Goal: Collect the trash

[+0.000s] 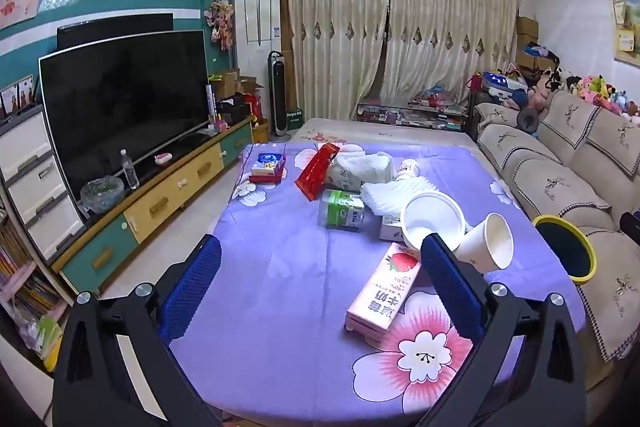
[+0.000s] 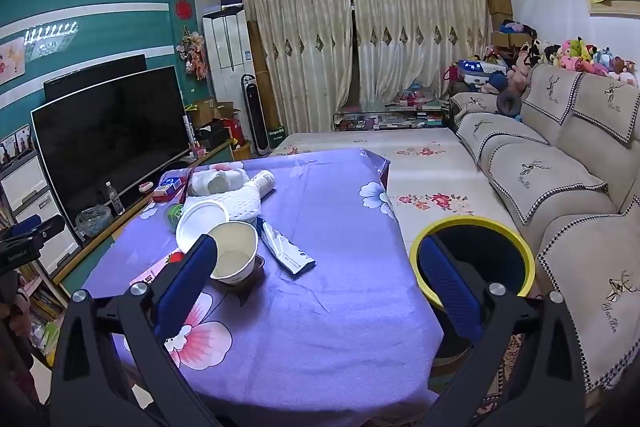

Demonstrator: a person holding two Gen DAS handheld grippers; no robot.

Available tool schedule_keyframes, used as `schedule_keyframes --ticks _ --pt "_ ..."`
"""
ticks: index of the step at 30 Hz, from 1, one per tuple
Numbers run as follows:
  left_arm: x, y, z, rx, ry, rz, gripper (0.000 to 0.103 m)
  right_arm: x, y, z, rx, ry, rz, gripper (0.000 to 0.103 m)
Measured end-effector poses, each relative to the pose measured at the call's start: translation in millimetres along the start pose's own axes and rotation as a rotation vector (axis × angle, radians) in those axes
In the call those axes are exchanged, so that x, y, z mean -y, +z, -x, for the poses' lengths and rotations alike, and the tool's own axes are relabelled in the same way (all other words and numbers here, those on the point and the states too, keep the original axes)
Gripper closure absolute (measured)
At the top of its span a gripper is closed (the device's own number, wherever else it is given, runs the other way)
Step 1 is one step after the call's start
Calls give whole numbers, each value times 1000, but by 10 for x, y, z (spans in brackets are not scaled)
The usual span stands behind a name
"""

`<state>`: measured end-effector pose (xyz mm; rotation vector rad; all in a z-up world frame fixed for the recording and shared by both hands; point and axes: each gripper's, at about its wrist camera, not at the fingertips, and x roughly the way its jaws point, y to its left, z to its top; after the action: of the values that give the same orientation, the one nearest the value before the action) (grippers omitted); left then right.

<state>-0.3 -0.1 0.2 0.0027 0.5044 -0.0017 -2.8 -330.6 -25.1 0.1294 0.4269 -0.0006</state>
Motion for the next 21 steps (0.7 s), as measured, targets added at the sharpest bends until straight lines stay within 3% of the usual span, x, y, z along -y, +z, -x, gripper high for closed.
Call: schedule_keyframes --ticks 7,21 --pt "-113 15 -23 2 -19 12 5 -29 -5 -28 -10 -1 -6 6" --pt "16 -22 12 2 -28 0 5 18 -33 -113 -28 -5 -19 6"
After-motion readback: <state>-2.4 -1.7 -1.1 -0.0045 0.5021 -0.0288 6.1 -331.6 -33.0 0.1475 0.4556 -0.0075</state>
